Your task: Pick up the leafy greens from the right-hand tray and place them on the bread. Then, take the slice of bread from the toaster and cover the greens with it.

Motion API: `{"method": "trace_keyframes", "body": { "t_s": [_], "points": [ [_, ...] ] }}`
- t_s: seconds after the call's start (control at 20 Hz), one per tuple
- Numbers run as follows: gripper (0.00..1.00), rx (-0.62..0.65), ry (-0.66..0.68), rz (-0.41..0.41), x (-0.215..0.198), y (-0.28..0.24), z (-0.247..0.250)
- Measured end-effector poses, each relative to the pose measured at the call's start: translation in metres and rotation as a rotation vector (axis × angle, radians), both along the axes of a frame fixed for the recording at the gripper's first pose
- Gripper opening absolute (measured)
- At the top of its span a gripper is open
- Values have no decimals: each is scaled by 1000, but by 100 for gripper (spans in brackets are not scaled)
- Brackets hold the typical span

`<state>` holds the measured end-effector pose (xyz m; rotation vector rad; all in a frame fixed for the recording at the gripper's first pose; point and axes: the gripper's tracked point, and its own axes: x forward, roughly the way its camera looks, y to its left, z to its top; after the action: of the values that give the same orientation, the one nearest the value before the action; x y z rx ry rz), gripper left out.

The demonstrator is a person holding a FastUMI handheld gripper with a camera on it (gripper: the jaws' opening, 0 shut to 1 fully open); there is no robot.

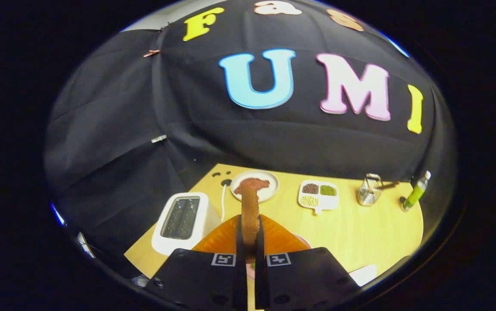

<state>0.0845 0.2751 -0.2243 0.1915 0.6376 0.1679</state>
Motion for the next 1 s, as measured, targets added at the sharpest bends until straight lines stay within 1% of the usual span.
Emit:
{"method": "trace_keyframes", "body": {
  "t_s": [0.1,0.2,0.5,0.7,0.8,0.85,0.9,1.0],
  "points": [
    [11,44,48,-49,-8,-9,-26],
    [11,104,98,-74,-16,-5,-53],
    [11,236,168,-134,-9,3,-115],
    [11,239,214,-177,-7,-18,-157],
    [12,233,228,-203,-7,-33,-168],
    [14,232,238,-208,-8,-38,-173],
    [14,227,244,-207,-8,-42,-178],
    [23,195,258,-202,-11,-50,-189]
  ]
}}
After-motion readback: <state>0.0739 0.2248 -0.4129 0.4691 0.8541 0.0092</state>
